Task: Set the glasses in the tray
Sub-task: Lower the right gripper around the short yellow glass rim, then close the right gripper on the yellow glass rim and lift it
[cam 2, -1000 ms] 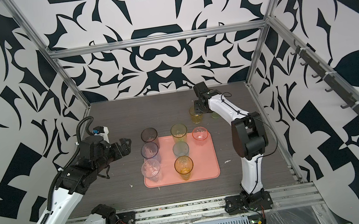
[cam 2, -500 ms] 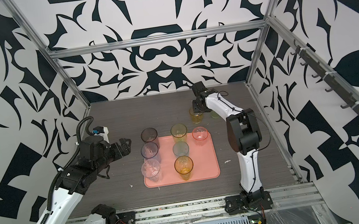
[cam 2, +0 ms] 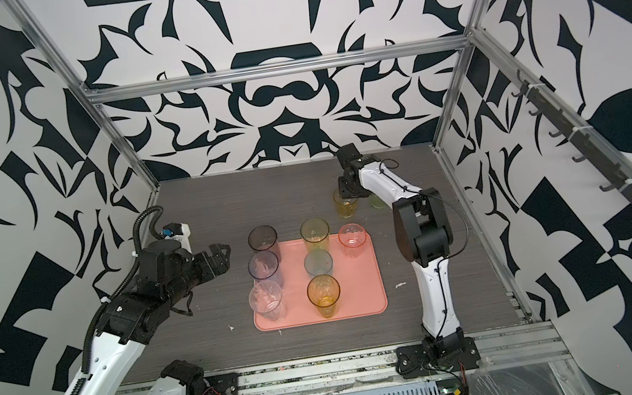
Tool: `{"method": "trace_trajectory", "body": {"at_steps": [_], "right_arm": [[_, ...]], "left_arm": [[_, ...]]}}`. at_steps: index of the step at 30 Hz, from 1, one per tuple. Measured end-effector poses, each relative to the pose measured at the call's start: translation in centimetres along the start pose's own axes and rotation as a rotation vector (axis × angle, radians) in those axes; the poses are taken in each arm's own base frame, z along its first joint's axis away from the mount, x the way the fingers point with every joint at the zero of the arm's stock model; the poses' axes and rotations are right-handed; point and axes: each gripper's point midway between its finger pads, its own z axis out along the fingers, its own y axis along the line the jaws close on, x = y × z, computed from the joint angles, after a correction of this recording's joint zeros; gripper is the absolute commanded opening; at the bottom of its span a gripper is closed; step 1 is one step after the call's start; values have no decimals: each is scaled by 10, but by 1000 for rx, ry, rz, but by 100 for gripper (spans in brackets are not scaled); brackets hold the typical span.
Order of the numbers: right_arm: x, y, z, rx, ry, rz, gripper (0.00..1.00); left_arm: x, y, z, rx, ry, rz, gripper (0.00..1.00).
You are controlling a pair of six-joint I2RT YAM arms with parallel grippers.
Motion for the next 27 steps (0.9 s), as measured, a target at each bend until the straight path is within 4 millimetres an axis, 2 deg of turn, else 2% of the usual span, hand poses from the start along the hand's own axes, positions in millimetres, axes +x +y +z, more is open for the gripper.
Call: {"method": "trace_trajectory", "body": {"at_steps": [10, 19, 27], "right_arm": [[2, -1, 6, -2, 19, 2, 30], [2, 2, 5, -14, 29, 4, 5], [6, 0, 2, -7, 52, 5, 0]], "left_arm": [[0, 0, 0, 0, -1, 0, 99], [0, 0, -1, 1, -3, -1, 100], [-3, -1, -5, 11, -18, -6, 99]]}}
